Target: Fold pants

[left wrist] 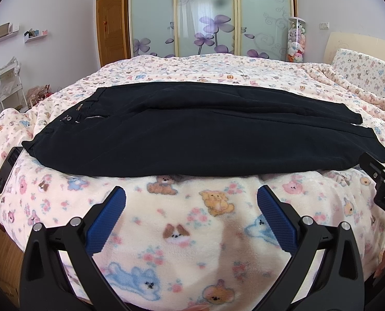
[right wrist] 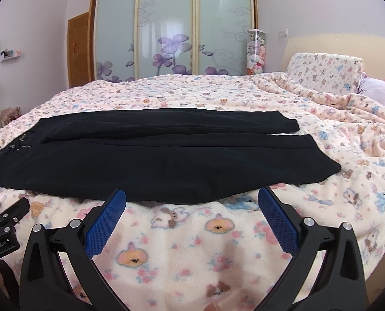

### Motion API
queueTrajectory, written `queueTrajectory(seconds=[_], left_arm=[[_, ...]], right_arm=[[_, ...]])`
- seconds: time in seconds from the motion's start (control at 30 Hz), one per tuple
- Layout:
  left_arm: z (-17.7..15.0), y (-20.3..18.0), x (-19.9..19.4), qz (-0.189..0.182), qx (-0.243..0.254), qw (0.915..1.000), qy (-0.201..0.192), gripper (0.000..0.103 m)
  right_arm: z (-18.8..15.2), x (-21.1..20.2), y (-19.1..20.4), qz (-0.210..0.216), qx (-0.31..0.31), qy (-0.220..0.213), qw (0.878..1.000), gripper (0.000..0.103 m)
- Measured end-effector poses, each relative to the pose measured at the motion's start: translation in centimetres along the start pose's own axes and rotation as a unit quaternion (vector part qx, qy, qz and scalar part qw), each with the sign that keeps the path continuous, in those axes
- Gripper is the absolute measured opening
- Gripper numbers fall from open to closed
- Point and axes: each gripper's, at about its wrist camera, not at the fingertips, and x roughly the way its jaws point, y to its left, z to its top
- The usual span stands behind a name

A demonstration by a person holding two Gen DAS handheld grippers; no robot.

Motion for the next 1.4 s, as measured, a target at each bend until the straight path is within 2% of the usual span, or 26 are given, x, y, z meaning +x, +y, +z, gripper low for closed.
queueTrajectory(seconds=[0.13,0.27,0.37,0.43,0.5,0.53,0.6,0.7,0.73,0.8,0.9,0.97,1.07,1.23,1.3,1.4], left_arm=[[0.7,-0.3,0.2,-0.014,-0.007,0.9999,0.0,0.101],[2.4,-0.3,1.0,0.003,-0.014,0.9997,-0.021,0.101],[4.9,-0.5,2.1,-0.025,-0.032,0.999,-0.019,0.101],[6.2,-0.7,3.0,-0.044,-0.044,0.9979,-0.018,0.101],[7.6,-1.1,4.1,-0.045,-0.052,0.9973,-0.027,0.101],[8.0,-1.4,4.6,-0.036,-0.052,0.9974,-0.035,0.101],[8.8,-2.3,6.0,0.01,-0.037,0.9976,-0.057,0.101],[8.8,-3.6,8.3,0.071,-0.002,0.9944,-0.078,0.101],[8.5,-3.9,8.8,0.077,0.007,0.9937,-0.081,0.101],[8.1,-4.4,10.0,0.059,0.03,0.9964,-0.053,0.101],[7.9,-4.8,10.2,0.036,0.047,0.9973,-0.044,0.101],[7.9,-4.7,10.4,0.022,0.046,0.9979,-0.04,0.101],[7.8,-4.3,10.4,0.008,0.033,0.9987,-0.039,0.101],[7.8,-4.2,10.9,-0.009,0.017,0.9995,-0.027,0.101],[7.8,-4.5,11.0,-0.012,0.019,0.9994,-0.025,0.101],[7.7,-4.9,10.9,-0.013,0.027,0.9992,-0.028,0.101]], right_arm=[[-0.1,1.1,-1.0,0.052,0.022,0.009,0.998,0.102],[1.0,2.1,-2.6,0.104,0.046,0.011,0.993,0.102],[2.2,3.1,-4.6,0.142,0.063,0.015,0.988,0.102],[3.6,4.8,-6.3,0.172,0.086,0.056,0.98,0.102],[5.3,7.0,-9.0,0.196,0.122,0.084,0.969,0.102],[6.1,8.0,-10.2,0.195,0.137,0.089,0.967,0.102],[8.3,10.5,-12.9,0.191,0.157,0.101,0.964,0.102],[11.9,14.4,-16.5,0.157,0.152,0.107,0.97,0.102],[12.7,15.7,-17.6,0.152,0.15,0.11,0.971,0.102],[14.5,19.1,-20.2,0.146,0.158,0.118,0.97,0.102],[16.3,24.1,-24.2,0.145,0.199,0.128,0.961,0.102],[16.9,27.1,-26.5,0.129,0.235,0.129,0.955,0.102],[17.2,30.7,-29.0,0.114,0.276,0.138,0.944,0.088],[17.9,34.6,-30.7,0.056,0.273,0.137,0.95,0.083],[17.7,35.6,-30.8,0.04,0.261,0.145,0.953,0.073],[17.3,37.0,-31.0,0.028,0.252,0.161,0.954,0.068]])
